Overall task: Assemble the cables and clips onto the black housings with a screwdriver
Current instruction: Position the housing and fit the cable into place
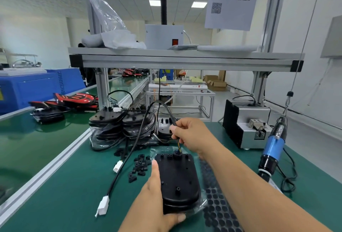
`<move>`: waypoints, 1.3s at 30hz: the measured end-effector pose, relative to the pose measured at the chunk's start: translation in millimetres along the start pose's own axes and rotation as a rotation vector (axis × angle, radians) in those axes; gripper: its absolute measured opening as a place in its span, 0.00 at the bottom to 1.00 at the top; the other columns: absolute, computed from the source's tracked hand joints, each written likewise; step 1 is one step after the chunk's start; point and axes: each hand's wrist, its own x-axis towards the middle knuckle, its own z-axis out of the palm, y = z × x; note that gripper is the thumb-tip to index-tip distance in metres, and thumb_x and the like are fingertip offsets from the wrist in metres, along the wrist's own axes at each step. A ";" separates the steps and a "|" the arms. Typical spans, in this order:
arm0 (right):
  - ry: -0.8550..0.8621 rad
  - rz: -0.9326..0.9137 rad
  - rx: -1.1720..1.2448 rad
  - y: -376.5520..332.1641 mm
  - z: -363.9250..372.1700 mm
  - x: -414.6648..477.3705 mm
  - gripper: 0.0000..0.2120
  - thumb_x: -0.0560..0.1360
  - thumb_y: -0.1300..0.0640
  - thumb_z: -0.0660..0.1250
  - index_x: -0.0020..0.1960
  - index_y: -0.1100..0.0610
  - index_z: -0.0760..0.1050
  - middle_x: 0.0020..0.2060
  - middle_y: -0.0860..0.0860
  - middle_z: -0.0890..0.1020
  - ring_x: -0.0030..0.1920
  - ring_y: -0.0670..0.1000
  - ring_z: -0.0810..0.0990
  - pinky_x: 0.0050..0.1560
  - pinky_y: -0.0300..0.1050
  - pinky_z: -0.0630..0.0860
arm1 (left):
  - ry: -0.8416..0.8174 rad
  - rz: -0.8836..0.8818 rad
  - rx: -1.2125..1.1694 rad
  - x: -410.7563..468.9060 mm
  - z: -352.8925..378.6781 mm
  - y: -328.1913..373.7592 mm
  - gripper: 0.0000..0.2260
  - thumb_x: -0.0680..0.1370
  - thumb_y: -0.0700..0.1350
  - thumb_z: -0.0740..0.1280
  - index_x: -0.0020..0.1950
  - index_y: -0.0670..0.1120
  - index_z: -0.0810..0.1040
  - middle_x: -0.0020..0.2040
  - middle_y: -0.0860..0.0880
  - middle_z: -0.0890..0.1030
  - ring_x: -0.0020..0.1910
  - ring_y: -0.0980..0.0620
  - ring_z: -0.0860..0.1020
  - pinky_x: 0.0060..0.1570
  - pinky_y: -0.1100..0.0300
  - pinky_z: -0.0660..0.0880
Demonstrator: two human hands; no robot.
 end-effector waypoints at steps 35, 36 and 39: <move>-0.045 -0.330 -0.474 10.3 -14.3 8.6 0.19 0.81 0.56 0.60 0.35 0.65 0.66 0.32 0.55 0.68 0.34 0.50 0.66 0.40 0.48 0.68 | 0.525 0.320 -0.874 119.1 -189.5 183.0 0.14 0.84 0.52 0.52 0.47 0.48 0.72 0.35 0.51 0.76 0.36 0.55 0.82 0.41 0.57 0.81; -0.047 -0.337 -0.478 10.7 -14.1 8.8 0.19 0.81 0.56 0.60 0.35 0.66 0.66 0.32 0.55 0.68 0.34 0.50 0.66 0.41 0.48 0.69 | 0.527 0.332 -0.847 119.9 -188.8 185.4 0.14 0.84 0.53 0.51 0.46 0.48 0.72 0.36 0.51 0.75 0.35 0.55 0.80 0.42 0.56 0.81; -0.107 -0.324 -0.519 10.2 -13.1 8.6 0.19 0.81 0.55 0.60 0.34 0.64 0.67 0.32 0.54 0.69 0.35 0.50 0.67 0.41 0.47 0.68 | 0.553 0.401 -0.639 124.5 -180.7 184.6 0.16 0.84 0.53 0.50 0.43 0.49 0.70 0.37 0.51 0.69 0.37 0.54 0.71 0.41 0.56 0.76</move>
